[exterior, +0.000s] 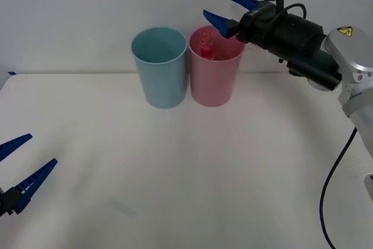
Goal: Grasp the object on the table and drop it into the matching bin: aluminum can to the light blue bin, PET bottle to the pink bin.
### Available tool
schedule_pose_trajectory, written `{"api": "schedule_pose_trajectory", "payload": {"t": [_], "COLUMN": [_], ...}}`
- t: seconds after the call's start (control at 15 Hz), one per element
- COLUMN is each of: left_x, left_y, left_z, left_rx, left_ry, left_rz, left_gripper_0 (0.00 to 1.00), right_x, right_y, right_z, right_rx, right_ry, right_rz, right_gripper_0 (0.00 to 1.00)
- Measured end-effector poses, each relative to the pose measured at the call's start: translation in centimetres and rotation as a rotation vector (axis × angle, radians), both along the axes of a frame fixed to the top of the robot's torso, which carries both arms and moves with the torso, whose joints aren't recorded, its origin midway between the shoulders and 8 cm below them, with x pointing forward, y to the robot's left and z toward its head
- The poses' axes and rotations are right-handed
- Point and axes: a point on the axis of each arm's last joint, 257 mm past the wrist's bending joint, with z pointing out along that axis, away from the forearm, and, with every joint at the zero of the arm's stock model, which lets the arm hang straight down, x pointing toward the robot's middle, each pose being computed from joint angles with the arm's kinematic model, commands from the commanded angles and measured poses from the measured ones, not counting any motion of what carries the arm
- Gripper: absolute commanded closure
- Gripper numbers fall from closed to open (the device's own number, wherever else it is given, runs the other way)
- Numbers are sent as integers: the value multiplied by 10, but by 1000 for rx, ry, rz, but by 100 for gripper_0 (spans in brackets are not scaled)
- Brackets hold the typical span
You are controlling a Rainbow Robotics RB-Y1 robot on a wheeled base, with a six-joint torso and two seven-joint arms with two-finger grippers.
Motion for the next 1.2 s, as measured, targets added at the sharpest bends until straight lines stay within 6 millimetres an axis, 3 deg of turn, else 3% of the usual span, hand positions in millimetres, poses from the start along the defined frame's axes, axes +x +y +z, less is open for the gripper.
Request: {"api": "schedule_pose_trajectory", "payload": {"t": [0.47,0.93,1.2], "left_x": [0,0,0], "left_y": [0,0,0], "left_z": [0,0,0], "left_rx": [0,0,0], "left_ry": [0,0,0], "left_rz": [0,0,0], "left_gripper_0": [0,0,0], "right_x": [-64,-133,-171], "right_y": [-29,-79,-117], "right_z": [-29,-67,-94], "right_rx": [11,-2,-61], "right_ry": [-31,-17,-31], "right_rz": [16,-16,-43], "right_gripper_0": [0,0,0]}}
